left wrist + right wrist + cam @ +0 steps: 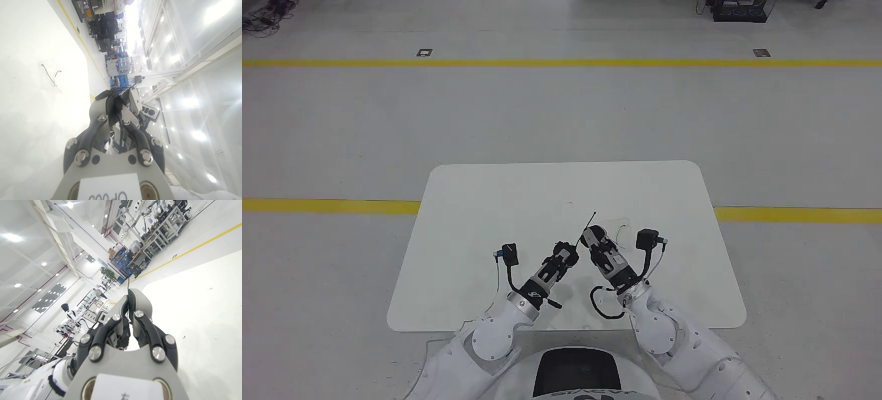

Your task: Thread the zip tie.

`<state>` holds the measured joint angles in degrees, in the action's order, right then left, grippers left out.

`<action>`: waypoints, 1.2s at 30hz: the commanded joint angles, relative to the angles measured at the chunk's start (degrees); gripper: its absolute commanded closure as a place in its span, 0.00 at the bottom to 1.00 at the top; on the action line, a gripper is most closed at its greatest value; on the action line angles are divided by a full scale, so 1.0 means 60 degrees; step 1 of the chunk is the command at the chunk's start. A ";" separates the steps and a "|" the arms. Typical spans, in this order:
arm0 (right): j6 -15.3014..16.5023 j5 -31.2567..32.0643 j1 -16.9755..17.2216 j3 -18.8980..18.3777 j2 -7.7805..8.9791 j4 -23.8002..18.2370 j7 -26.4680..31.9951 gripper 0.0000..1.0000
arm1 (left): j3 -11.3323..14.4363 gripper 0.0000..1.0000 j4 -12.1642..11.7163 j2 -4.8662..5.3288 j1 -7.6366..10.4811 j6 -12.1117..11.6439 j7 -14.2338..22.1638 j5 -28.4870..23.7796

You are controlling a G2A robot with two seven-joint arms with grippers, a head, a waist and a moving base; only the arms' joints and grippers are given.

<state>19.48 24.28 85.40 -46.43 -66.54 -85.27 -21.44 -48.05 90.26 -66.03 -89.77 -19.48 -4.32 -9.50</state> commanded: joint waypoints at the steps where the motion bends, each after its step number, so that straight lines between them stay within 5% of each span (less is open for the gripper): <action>1: 0.0000 0.0012 0.0004 -0.0006 -0.0004 0.0010 0.0000 1.00 | 0.0000 1.00 0.0000 0.0000 0.0000 0.0000 0.0000 0.0000; 36: 0.0000 0.0153 0.0316 -0.0306 0.0065 -0.0091 0.0182 1.00 | 0.0000 1.00 0.0000 0.0000 0.0000 0.0000 0.0000 0.0000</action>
<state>19.48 25.22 87.36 -48.31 -66.11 -85.78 -20.37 -48.05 90.26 -66.03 -89.77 -19.48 -4.32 -9.50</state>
